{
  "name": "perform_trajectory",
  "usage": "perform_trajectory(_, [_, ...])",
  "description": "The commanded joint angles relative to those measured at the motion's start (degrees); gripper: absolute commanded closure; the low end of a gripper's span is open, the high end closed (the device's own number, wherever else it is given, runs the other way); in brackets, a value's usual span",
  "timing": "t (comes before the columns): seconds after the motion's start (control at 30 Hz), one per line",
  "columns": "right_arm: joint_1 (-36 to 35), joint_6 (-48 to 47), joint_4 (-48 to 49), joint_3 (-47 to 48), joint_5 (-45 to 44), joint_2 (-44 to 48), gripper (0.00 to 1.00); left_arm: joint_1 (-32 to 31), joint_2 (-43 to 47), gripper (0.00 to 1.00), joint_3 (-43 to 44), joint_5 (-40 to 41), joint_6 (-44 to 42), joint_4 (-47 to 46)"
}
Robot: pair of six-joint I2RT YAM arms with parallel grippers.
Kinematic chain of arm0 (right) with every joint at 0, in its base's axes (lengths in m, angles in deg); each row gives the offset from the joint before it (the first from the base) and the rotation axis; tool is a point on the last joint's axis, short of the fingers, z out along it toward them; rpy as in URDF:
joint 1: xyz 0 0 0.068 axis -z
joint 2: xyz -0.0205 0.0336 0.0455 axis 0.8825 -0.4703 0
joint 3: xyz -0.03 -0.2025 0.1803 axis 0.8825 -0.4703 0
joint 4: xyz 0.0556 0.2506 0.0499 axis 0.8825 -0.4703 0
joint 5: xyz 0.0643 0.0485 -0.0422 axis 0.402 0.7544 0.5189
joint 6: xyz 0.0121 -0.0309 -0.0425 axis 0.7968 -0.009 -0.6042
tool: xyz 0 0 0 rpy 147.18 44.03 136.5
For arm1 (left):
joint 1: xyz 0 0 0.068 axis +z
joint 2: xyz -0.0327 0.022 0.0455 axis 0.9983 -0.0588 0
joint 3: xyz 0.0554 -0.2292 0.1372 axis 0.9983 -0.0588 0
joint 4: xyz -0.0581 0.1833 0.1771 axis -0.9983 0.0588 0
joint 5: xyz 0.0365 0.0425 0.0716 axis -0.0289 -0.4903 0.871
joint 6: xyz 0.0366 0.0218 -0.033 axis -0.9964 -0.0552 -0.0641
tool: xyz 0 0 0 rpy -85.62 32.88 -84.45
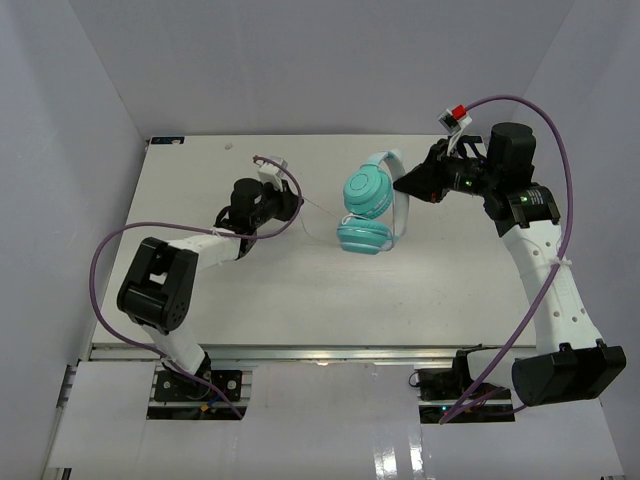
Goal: Wrap the headphones
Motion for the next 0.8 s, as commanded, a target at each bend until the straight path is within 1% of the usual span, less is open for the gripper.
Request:
perform_trajectory(0.0, [0.14,1.45,0.58,0.57,3.70,2.36,0.92,1.11,-0.58,0.87,3.85,-0.58,0.39,0.71])
perform_trajectory(0.13, [0.01,-0.93,-0.97,0.44,2.41,2.32,0.92,1.16,-0.59,0.93,6.50,-1.90,0.84,2.08])
perform_trajectory(0.23, [-1.02,-5.30,-3.48,0.12,-1.91,2.48,0.92,1.25,0.71,0.95,10.14,-1.91,0.58,5.25])
perform_trajectory(0.4, [-3.24,-12.60,-5.18,-1.53,-13.22,3.11,0.92,1.33,4.92,0.97,13.39,-2.26,-0.30,9.26])
perform_trajectory(0.53, [-6.04,-17.46,-4.33,-3.56,-21.92,3.41,0.92,1.33,7.96,0.98,15.95,-2.12,-1.21,13.00])
perform_trajectory(0.6, [-7.45,-19.12,-3.79,-4.21,-24.90,3.46,0.92,1.33,8.81,0.98,18.25,-2.52,-1.71,14.72])
perform_trajectory(0.77, [-16.05,-24.39,-1.85,-6.58,-37.28,3.20,0.92,1.25,8.73,0.98,23.27,-6.46,-0.75,19.65])
